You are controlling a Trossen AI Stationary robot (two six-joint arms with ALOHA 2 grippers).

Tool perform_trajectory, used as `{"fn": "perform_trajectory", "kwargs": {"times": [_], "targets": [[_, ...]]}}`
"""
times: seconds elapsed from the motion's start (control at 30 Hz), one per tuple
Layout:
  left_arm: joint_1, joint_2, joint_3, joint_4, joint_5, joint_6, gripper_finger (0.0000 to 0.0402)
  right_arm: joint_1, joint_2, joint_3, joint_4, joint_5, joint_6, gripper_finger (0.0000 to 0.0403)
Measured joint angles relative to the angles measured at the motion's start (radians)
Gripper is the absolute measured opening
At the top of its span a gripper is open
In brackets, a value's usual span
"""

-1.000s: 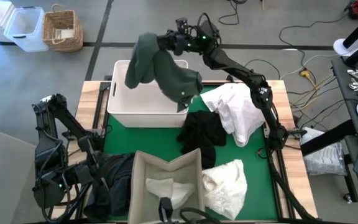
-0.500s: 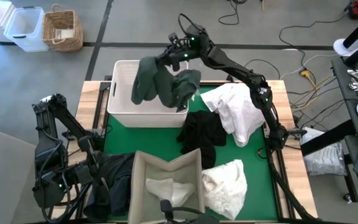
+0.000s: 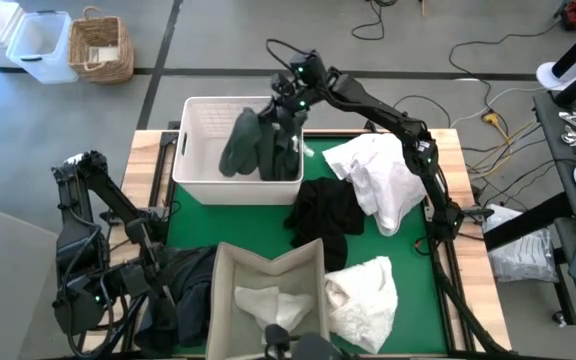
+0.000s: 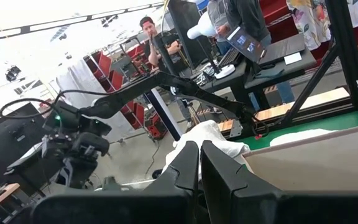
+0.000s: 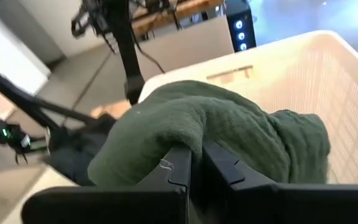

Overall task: Sort clothes
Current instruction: Put the green shirt into the white bin

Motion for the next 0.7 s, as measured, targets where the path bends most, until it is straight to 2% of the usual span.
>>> {"fn": "perform_trajectory", "kwargs": {"times": [0.13,0.5,0.6,0.7], "targets": [[0.0,0.0,-0.004,0.0,0.0,-0.005,0.0,0.0,0.0,0.0,-0.071,0.0,-0.084,0.0013],[0.0,0.0,-0.023,-0.002,0.0,-0.021,0.0,0.0,-0.001,0.0,-0.174,0.005,-0.169,0.0013],[0.0,0.0,-0.023,-0.002,0.0,-0.021,0.0,0.0,-0.004,0.0,-0.25,0.049,-0.217,0.0013],[0.0,0.0,-0.024,-0.002,0.0,-0.021,0.0,0.001,-0.007,0.0,-0.324,0.143,-0.271,0.0013]]}}
